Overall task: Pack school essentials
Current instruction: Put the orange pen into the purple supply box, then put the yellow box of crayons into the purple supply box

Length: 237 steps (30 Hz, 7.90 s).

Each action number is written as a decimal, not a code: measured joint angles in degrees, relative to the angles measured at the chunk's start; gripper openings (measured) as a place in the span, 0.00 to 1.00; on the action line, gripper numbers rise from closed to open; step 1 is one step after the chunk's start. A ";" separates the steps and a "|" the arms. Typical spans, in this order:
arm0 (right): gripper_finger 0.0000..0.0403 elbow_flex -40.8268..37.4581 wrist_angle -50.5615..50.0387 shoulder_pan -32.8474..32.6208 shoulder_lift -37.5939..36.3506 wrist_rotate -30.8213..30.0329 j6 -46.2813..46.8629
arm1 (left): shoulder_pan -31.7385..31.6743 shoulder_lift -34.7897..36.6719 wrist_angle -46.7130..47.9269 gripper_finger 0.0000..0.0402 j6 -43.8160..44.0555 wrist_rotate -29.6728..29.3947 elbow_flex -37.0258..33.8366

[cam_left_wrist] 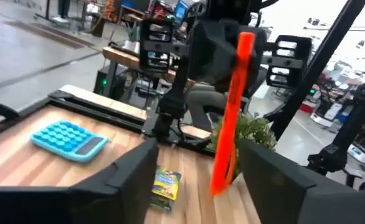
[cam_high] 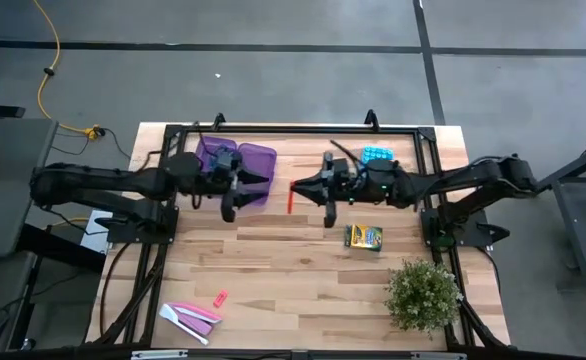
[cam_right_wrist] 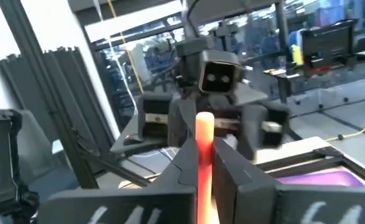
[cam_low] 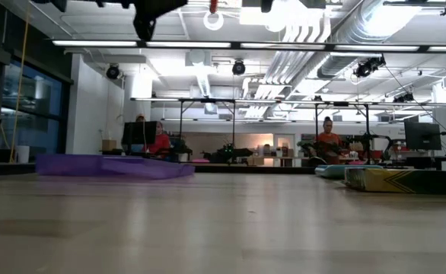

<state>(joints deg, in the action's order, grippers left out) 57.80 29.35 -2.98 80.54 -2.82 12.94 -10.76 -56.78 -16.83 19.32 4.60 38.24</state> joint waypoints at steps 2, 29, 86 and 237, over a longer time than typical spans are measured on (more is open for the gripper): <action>0.00 2.10 -0.52 0.10 2.24 0.86 -0.87 | 0.62 -2.80 -3.86 0.57 0.07 0.47 0.00; 0.00 7.06 -0.92 4.11 7.32 8.66 2.68 | 2.31 -8.46 -13.16 0.02 -1.31 1.00 -0.02; 0.50 6.95 -35.00 2.97 -18.39 -3.25 -2.75 | -9.65 20.26 44.61 0.01 -0.58 -27.99 4.41; 0.50 7.02 -81.87 -7.93 17.75 -5.89 74.86 | 6.88 14.25 20.28 0.40 -18.05 -15.76 8.90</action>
<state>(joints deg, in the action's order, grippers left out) 64.82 -52.52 -10.92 98.29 -8.71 87.80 -3.88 -42.52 3.44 1.28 -11.16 47.13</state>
